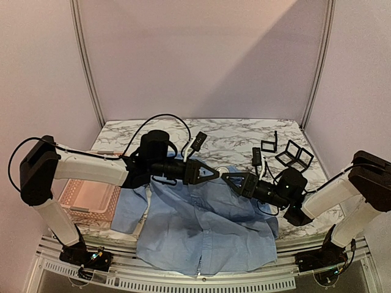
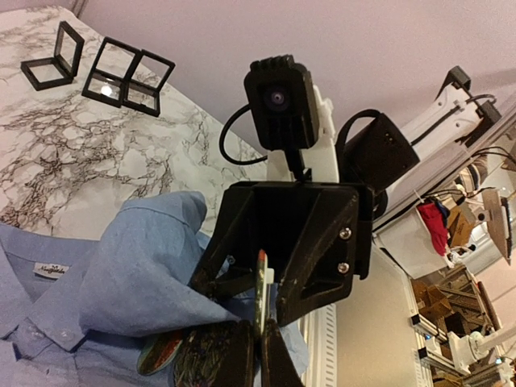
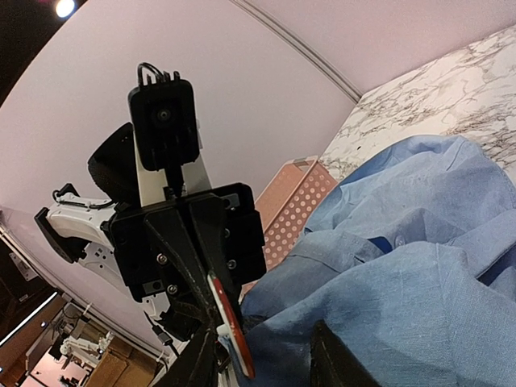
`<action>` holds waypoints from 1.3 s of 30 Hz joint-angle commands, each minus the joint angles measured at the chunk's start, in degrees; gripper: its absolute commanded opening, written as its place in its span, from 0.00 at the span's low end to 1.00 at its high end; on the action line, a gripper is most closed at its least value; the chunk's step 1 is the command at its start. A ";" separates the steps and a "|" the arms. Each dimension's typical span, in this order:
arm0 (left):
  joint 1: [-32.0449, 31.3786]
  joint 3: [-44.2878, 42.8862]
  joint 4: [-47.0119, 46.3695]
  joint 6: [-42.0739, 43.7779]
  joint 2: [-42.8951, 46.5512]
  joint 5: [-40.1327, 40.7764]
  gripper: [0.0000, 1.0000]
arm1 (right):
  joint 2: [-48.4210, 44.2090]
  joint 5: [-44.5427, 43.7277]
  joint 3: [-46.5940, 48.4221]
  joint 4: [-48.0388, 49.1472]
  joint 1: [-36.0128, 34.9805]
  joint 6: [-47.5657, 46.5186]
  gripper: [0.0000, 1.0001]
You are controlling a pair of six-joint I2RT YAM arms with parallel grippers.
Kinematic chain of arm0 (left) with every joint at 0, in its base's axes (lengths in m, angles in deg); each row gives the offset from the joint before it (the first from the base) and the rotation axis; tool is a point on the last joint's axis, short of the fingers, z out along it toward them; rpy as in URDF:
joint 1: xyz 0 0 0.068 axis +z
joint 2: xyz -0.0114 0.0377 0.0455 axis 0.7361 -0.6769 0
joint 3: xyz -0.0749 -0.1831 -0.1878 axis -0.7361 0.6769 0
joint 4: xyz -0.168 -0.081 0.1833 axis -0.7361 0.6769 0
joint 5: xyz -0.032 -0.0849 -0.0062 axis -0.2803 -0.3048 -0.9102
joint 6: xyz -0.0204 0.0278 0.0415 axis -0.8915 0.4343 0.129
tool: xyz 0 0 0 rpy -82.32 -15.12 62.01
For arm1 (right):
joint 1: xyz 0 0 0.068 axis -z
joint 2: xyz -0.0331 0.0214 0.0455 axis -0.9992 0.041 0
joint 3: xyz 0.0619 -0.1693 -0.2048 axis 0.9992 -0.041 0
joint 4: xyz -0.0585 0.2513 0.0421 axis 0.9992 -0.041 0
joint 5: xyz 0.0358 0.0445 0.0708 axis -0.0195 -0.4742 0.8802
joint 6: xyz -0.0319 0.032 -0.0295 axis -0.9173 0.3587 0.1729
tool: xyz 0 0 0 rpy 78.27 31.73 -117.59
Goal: Remove the brooch from the garment
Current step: Open the brooch with the flattened clothing.
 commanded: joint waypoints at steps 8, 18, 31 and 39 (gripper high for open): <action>-0.17 0.45 -2.39 0.10 2.41 -0.45 0.00 | 3.42 1.84 1.29 1.63 -0.58 0.70 0.36; -0.28 0.45 -2.55 0.25 2.72 -0.84 0.00 | 4.03 1.84 1.06 2.88 -0.55 1.32 0.28; -1.09 0.87 -3.02 1.51 3.58 -1.68 0.00 | 5.96 1.89 1.12 5.80 -0.52 3.32 0.15; -1.81 1.28 -3.05 2.90 4.52 -1.94 0.00 | 7.31 1.23 1.10 7.38 -0.58 5.60 0.08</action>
